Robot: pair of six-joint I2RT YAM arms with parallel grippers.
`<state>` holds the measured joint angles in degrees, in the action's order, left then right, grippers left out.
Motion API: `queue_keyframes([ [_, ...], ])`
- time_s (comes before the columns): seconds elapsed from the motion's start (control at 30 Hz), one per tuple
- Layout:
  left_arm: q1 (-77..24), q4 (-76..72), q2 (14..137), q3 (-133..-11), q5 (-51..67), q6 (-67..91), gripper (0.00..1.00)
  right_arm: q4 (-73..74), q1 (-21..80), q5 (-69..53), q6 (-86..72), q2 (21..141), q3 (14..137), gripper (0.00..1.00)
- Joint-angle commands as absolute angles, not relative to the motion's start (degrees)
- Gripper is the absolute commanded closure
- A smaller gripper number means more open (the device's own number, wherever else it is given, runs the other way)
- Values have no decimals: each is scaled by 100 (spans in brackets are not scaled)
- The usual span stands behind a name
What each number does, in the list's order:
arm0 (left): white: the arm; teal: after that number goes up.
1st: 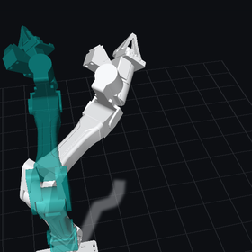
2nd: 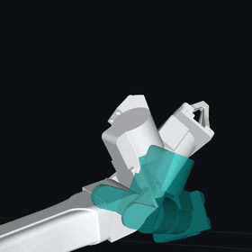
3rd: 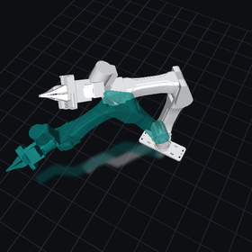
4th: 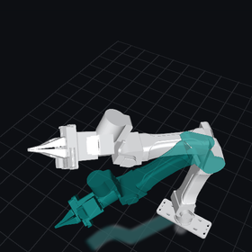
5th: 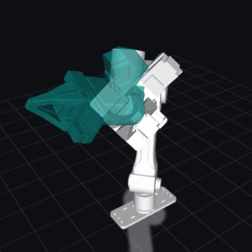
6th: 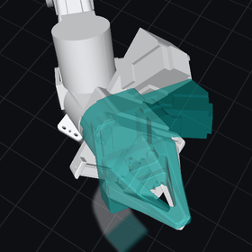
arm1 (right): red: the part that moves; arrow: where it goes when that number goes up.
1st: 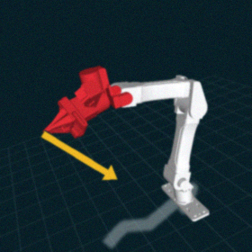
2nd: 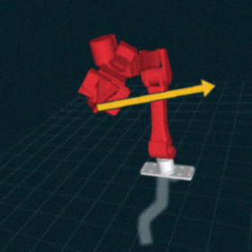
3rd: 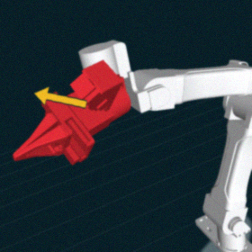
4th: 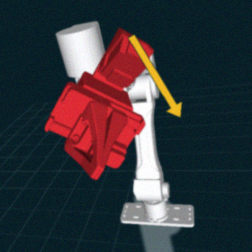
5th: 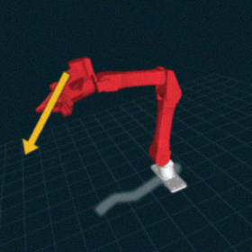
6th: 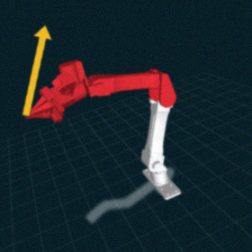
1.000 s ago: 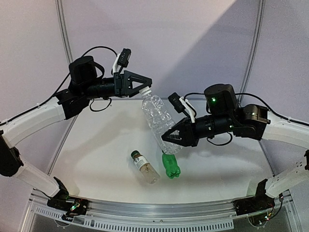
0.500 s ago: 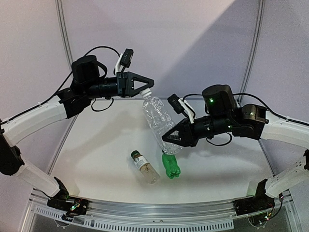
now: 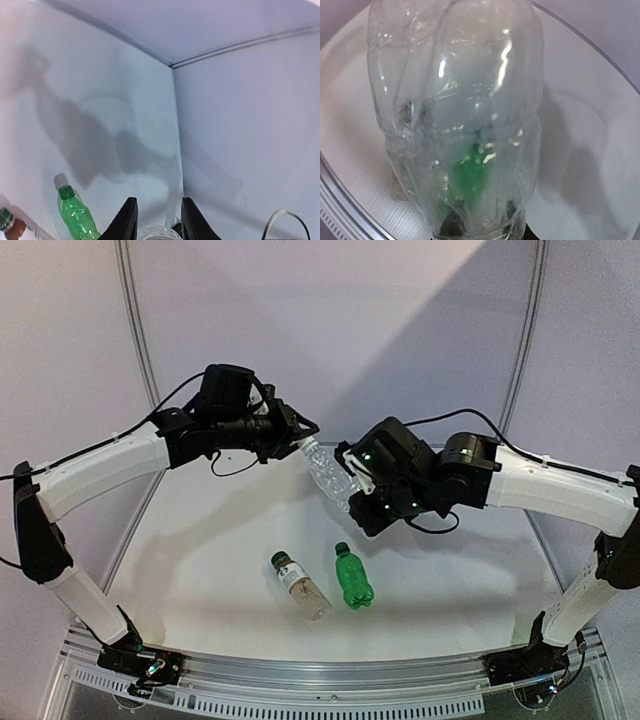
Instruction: Unscrew the bottle caps
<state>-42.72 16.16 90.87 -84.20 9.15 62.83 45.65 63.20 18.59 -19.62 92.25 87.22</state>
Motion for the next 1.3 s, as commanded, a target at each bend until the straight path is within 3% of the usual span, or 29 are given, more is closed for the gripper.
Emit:
queue_keyframes([
  [0.0,-4324,2932,9409,-8617,704,7159,100,4987,6443,3395,-2156,9562,9139,100],
  [0.27,-4324,2881,9460,-8697,860,7228,100,5091,6514,3349,-2111,9691,9107,100],
  [0.3,-4324,2807,9444,-8656,888,7206,97,5040,6518,3302,-2099,9678,9087,100],
  [0.33,-4332,2701,9410,-8601,933,7170,88,4998,6513,3252,-2079,9649,9061,100],
  [0.47,-4333,2246,9092,-8297,890,6930,37,4800,6513,3046,-2022,9504,8911,100],
  [0.63,-4292,1734,8252,-7753,565,6352,1,4602,6516,2824,-2021,9218,8637,100],
  [0.87,-3962,964,7290,-6803,1022,5350,1,4325,6484,2174,-1967,8949,8540,100],
  [1.1,-3871,-165,6944,-6639,2639,4046,1,2106,5807,-1630,-2382,7992,7336,100],
  [1.27,-3867,-733,7096,-6776,3347,4187,1,1662,5763,-2543,-2467,7738,7151,100],
])
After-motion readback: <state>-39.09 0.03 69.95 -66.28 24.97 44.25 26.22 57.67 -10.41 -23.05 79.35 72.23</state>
